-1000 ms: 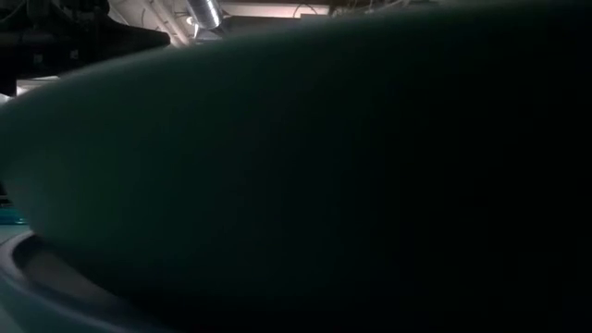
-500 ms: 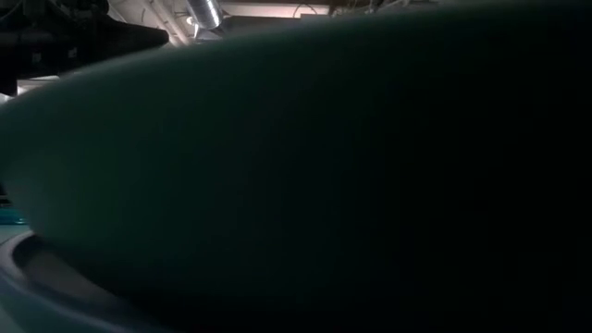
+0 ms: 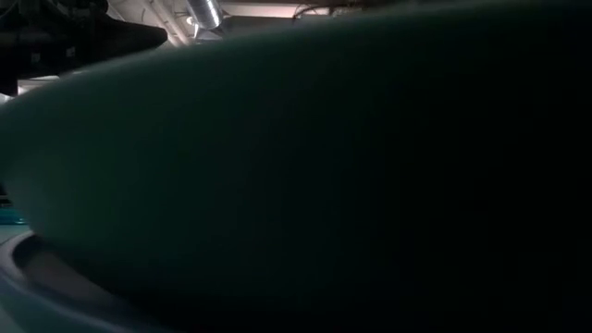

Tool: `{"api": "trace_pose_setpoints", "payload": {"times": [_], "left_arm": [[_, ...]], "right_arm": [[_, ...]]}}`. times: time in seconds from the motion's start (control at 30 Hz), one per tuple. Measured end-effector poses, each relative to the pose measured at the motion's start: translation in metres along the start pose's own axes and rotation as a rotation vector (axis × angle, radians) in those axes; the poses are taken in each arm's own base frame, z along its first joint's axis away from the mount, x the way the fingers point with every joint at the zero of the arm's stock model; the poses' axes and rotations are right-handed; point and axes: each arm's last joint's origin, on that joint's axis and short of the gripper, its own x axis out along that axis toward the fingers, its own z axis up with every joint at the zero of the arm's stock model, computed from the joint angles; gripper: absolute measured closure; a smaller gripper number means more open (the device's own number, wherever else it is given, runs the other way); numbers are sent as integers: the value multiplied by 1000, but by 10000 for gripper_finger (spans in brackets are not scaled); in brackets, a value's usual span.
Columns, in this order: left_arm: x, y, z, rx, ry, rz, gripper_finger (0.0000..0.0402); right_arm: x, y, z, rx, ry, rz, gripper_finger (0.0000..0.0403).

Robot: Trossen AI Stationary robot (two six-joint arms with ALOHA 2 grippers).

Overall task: Stack plastic plates
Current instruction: Stack the black plate on top of the green plate

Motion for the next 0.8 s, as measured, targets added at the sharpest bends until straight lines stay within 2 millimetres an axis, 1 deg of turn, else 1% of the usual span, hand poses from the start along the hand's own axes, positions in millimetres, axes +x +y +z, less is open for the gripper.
{"api": "trace_pose_setpoints", "payload": {"times": [0.17, 0.43, 0.63, 0.8], "left_arm": [[0, 0, 1, 0, -6, 0, 398], [0, 0, 1, -1, -12, -1, 398], [0, 0, 1, 4, -14, -1, 398], [0, 0, 1, 5, -13, -1, 398]], "right_arm": [[1, 20, -18, -31, 65, 67, 396], [-1, 48, -49, -71, 135, 127, 396], [-2, 65, -70, -98, 155, 136, 395], [-3, 74, -84, -116, 155, 128, 395]]}}
